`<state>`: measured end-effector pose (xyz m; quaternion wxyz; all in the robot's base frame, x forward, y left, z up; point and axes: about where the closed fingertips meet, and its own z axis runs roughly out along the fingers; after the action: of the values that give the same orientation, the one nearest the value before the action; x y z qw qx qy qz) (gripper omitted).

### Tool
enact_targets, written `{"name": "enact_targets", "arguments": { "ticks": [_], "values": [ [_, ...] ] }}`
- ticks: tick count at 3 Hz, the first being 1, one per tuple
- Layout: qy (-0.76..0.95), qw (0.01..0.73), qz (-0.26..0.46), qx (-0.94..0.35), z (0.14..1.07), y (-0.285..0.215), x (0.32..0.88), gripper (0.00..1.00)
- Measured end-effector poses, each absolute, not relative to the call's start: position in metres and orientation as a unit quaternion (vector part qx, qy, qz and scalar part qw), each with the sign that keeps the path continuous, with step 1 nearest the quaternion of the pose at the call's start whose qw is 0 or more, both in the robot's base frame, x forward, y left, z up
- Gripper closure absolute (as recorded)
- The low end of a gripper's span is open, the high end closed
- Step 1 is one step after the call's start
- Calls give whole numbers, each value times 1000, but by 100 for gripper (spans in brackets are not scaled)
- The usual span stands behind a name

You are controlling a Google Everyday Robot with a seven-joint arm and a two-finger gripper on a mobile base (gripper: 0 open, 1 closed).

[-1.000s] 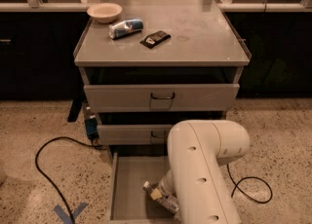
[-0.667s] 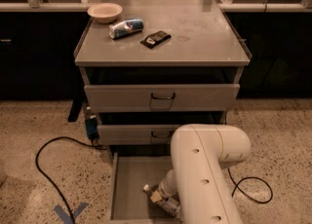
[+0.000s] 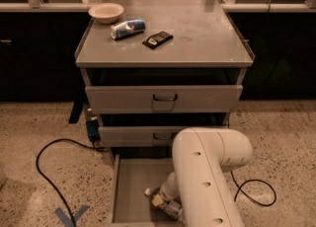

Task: Place blue plastic bottle into bottom drawer

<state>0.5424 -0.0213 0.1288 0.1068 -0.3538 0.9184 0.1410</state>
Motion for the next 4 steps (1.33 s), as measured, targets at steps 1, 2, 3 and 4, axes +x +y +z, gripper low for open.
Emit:
{"name": "enact_targets", "arguments": {
  "ticks": [1, 2, 3, 4],
  "values": [
    [918, 107, 141, -354, 129, -21, 542, 58],
    [918, 107, 141, -354, 129, -21, 542, 36],
    [918, 107, 141, -354, 129, -21, 542, 13],
    [918, 107, 141, -354, 129, -21, 542, 0]
  ]
}}
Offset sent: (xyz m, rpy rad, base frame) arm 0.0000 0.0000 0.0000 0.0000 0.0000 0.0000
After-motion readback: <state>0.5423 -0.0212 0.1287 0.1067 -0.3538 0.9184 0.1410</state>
